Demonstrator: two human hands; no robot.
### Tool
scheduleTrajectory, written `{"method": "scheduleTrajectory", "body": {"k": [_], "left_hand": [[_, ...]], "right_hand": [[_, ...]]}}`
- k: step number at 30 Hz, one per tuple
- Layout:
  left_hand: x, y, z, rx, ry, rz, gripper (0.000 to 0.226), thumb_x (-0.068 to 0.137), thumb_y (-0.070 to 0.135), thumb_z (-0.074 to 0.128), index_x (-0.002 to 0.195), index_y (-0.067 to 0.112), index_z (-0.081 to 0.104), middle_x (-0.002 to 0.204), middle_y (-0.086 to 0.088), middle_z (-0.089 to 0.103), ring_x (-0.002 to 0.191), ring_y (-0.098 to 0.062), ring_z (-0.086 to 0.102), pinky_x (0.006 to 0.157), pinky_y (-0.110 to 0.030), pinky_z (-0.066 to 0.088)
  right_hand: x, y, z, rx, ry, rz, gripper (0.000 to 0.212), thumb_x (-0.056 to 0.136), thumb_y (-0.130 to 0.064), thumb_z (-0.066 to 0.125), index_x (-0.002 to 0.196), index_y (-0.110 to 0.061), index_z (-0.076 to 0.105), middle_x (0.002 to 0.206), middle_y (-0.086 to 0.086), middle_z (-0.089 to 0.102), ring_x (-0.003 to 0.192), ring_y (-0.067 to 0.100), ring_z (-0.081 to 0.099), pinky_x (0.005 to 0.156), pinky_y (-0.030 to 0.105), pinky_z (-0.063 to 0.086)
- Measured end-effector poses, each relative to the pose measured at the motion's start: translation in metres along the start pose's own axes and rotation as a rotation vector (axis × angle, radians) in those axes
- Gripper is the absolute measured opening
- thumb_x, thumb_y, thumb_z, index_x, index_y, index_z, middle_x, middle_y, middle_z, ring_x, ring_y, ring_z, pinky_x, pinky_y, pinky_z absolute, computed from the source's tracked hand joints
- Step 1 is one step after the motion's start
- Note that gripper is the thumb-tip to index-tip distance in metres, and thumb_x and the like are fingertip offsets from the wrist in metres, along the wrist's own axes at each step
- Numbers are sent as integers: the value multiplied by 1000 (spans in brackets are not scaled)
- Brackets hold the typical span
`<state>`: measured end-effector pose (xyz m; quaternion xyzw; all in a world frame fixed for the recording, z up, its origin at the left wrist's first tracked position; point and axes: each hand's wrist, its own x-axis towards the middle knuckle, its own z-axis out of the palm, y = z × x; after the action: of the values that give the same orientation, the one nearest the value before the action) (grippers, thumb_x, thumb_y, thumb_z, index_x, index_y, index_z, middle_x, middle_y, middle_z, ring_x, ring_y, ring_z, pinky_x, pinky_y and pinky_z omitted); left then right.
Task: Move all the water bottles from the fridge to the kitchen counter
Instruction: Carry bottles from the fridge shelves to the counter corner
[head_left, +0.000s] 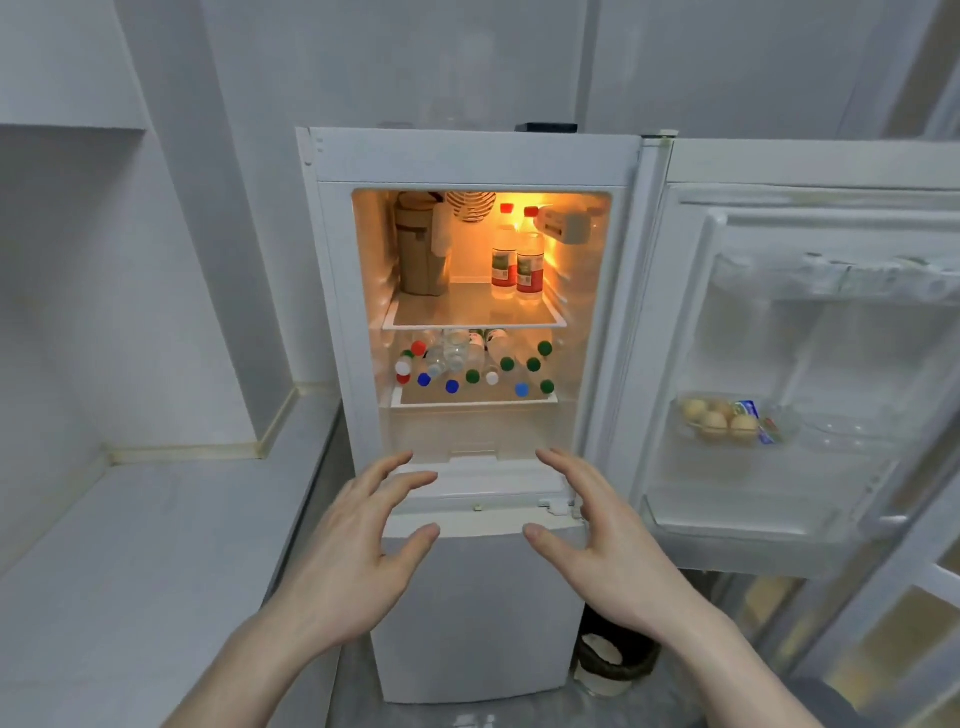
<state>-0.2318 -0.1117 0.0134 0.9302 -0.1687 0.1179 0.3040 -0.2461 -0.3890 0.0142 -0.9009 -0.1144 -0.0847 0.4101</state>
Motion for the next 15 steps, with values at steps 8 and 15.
{"method": "scheduleTrajectory", "body": {"k": [8,15], "left_hand": [[112,-44,6,-31,-62,95,48,96,51,59,141,51,44,154,35,26,140,-1,37,113,-27,35],[229,-58,21,-42,-44,151,48,96,44,62,142,41,49,154,27,32,146,0,27,116,-25,26]], "right_hand": [[80,23,4,-14,81,55,68,94,-45,67,150,-57,30,158,-39,24,147,-10,27,122,38,33],[180,45,-18,14,170,22,65,94,-36,71,147,-53,38,148,-43,33,137,-17,34,119,31,36]]}}
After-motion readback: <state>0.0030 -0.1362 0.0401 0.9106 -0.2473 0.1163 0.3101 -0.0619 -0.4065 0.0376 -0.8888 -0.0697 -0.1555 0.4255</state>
